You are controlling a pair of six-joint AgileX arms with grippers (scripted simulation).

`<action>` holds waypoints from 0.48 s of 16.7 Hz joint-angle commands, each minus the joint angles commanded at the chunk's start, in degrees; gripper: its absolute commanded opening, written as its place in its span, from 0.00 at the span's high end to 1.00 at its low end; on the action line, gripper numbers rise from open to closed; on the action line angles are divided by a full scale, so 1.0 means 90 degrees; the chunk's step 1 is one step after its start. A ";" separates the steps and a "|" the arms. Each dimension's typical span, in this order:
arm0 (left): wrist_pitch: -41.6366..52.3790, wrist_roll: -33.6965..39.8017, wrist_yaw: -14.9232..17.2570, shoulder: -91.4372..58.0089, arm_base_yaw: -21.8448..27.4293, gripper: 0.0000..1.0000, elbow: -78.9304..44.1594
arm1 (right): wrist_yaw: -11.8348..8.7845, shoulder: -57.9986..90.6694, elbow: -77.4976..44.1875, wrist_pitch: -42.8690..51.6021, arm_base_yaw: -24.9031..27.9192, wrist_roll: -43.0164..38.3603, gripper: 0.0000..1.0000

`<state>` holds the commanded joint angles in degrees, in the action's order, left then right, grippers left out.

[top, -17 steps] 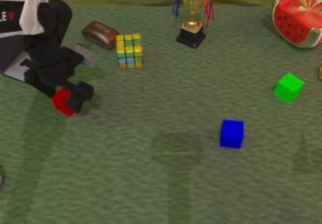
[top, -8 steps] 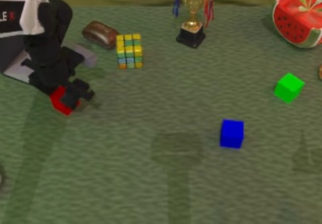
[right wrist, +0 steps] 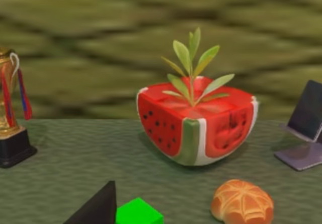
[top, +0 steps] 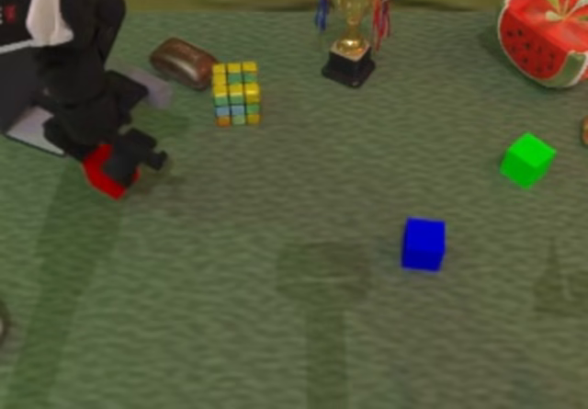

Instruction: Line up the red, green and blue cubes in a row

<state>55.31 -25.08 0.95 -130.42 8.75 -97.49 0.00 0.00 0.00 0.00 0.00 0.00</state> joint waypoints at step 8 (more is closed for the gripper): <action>0.1008 -0.0019 -0.0003 0.0380 -0.0049 1.00 -0.0604 | 0.0000 0.0000 0.0000 0.0000 0.0000 0.0000 0.00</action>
<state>64.38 -25.25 0.91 -126.99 8.30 -102.93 0.00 0.00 0.00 0.00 0.00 0.00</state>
